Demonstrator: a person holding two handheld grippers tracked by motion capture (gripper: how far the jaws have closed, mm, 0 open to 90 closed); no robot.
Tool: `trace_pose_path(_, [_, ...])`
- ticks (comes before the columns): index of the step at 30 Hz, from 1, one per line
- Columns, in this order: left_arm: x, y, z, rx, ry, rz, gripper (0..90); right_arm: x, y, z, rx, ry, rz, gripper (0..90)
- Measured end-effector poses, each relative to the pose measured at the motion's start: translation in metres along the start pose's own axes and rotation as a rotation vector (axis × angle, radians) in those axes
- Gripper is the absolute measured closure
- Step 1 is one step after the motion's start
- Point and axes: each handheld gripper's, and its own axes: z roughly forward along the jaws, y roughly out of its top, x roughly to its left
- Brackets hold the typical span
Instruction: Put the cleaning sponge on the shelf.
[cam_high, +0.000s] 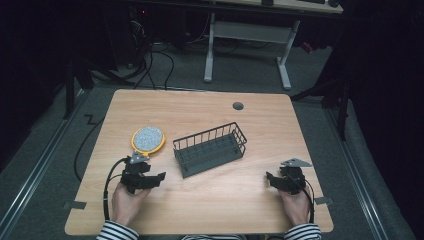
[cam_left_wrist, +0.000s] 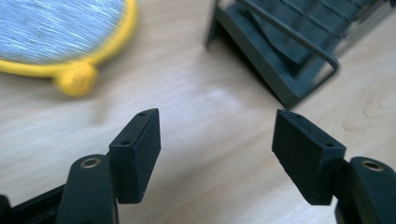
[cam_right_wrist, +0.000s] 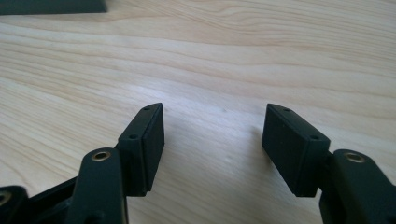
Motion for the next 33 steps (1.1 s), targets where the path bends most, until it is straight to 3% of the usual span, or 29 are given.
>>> trace_pose_path(3, [0.019,0.013,-0.008,-0.011,0.043,-0.028,32.8,-0.005,-0.011,-0.003,-0.052,-0.020,0.020,36.8])
trace_pose_path(4, [0.019,0.013,-0.008,-0.011,0.043,-0.028,32.8,-0.005,-0.011,-0.003,-0.052,-0.020,0.020,36.8])
trace_pose_path(5, [0.029,0.021,-0.010,-0.012,0.064,-0.048,32.7,-0.006,-0.014,-0.004,-0.068,-0.023,0.017,34.9])
trace_pose_path(6, [0.029,0.021,-0.010,-0.012,0.064,-0.048,32.7,-0.006,-0.014,-0.004,-0.068,-0.023,0.017,34.9])
trace_pose_path(7, [0.041,0.029,-0.010,-0.008,0.071,-0.075,32.7,-0.006,-0.014,-0.003,-0.069,-0.024,0.023,34.2])
trace_pose_path(9, [0.046,0.033,-0.010,-0.010,0.073,-0.087,32.8,-0.006,-0.014,-0.003,-0.068,-0.024,0.025,33.9])
trace_pose_path(11, [0.061,0.044,-0.007,-0.002,0.112,-0.105,33.4,-0.006,-0.014,-0.003,-0.067,-0.024,0.025,33.6])
trace_pose_path(12, [0.061,0.044,-0.007,-0.002,0.112,-0.105,33.8,-0.006,-0.014,-0.003,-0.067,-0.024,0.025,33.6])
trace_pose_path(13, [0.071,0.050,-0.003,0.002,0.128,-0.127,33.9,-0.006,-0.014,-0.003,-0.067,-0.024,0.025,33.7])
trace_pose_path(17, [0.084,0.059,0.005,0.010,0.147,-0.151,35.8,-0.006,-0.014,-0.003,-0.067,-0.024,0.027,33.6])
trace_pose_path(19, [0.096,0.063,0.016,0.021,0.154,-0.189,36.2,-0.006,-0.014,-0.003,-0.067,-0.024,0.027,33.6])
trace_pose_path(24, [0.104,0.067,0.031,0.040,0.171,-0.204,37.6,-0.006,-0.014,-0.003,-0.068,-0.025,0.023,33.6])
trace_pose_path(27, [0.111,0.066,0.041,0.042,0.170,-0.241,38.0,-0.006,-0.014,-0.003,-0.069,-0.026,0.021,33.6])
trace_pose_path(33, [0.117,0.065,0.048,0.054,0.175,-0.262,41.2,-0.006,-0.014,-0.003,-0.068,-0.025,0.020,33.6])
